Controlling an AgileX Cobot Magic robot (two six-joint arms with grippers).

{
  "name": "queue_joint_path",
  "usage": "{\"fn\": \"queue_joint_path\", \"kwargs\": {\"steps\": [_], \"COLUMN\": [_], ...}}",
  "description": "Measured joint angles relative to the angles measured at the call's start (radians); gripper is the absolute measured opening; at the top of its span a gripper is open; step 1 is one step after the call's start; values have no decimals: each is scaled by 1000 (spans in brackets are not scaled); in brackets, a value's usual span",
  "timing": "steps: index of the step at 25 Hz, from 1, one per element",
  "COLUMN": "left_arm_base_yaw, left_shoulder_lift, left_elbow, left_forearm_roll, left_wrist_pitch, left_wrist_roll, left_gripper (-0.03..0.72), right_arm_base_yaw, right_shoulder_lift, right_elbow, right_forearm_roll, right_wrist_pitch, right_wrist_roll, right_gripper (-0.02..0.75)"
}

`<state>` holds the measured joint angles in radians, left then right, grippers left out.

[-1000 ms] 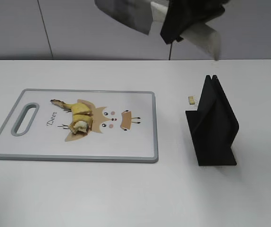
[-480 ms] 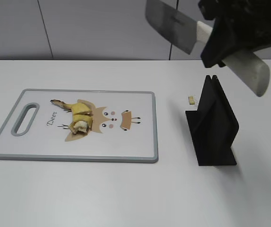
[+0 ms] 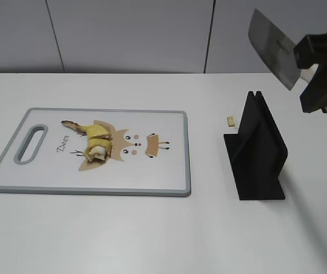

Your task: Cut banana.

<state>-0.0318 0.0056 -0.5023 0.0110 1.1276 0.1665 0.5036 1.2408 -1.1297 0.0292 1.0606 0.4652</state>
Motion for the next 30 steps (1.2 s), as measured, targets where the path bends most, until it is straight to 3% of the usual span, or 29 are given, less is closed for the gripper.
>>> {"fn": "queue_joint_path", "kwargs": {"steps": [13, 30], "left_arm_base_yaw": [0, 0], "left_shoulder_lift": [0, 0], "left_elbow": [18, 18], "left_forearm_roll": [1, 2], "left_wrist_pitch": [-44, -44], "left_wrist_roll": [0, 0], "left_gripper": [583, 583], "right_arm_base_yaw": [0, 0], "right_shoulder_lift": [3, 204], "right_elbow": [70, 70], "right_forearm_roll": [-84, -157], "right_wrist_pitch": [-66, -153], "right_wrist_roll": [83, 88], "right_gripper": [167, 167]}}
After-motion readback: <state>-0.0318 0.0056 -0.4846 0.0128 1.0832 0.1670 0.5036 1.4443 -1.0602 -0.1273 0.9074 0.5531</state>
